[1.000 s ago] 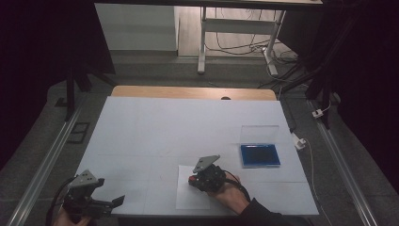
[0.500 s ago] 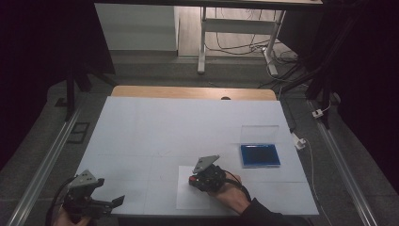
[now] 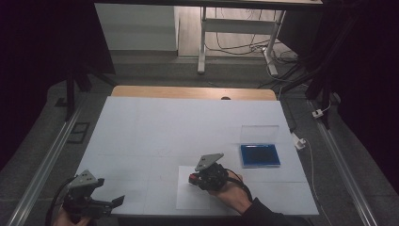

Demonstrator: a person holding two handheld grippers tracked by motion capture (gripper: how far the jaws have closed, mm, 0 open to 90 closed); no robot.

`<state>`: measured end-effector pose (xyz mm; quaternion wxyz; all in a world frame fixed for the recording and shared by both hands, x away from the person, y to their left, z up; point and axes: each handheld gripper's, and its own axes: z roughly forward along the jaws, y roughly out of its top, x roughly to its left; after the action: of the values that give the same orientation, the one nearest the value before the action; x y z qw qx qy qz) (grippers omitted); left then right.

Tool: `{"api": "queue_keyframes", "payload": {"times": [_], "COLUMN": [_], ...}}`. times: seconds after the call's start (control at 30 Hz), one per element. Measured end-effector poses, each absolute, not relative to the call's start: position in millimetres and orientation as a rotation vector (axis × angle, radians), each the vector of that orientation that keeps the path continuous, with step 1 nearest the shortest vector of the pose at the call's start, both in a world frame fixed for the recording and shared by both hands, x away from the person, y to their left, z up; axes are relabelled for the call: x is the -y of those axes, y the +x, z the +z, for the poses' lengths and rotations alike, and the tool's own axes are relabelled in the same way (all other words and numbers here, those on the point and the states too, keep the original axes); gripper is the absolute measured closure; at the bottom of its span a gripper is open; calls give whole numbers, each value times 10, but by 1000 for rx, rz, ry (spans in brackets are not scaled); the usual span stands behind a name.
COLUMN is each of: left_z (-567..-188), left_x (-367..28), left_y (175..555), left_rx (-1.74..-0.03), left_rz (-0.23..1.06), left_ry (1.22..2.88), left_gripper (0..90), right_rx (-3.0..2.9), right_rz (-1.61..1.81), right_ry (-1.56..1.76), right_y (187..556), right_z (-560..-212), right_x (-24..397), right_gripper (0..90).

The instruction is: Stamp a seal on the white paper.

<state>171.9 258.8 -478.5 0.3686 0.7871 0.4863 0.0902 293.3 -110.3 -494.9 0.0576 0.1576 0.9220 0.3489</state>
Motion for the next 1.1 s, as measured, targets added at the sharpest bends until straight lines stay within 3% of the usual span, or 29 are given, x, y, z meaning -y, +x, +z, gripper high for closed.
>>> {"api": "queue_keyframes", "payload": {"times": [1.1], "left_z": [-4784], "left_x": [-2587], "left_y": [1717], "left_rx": [-1247], "left_rz": [233], "left_ry": [2021], "left_gripper": [8], "right_rx": [-2714], "right_rz": [1137], "right_ry": [635], "right_y": [3037], "right_z": [-4696], "right_x": [1486], "right_gripper": [792]}}
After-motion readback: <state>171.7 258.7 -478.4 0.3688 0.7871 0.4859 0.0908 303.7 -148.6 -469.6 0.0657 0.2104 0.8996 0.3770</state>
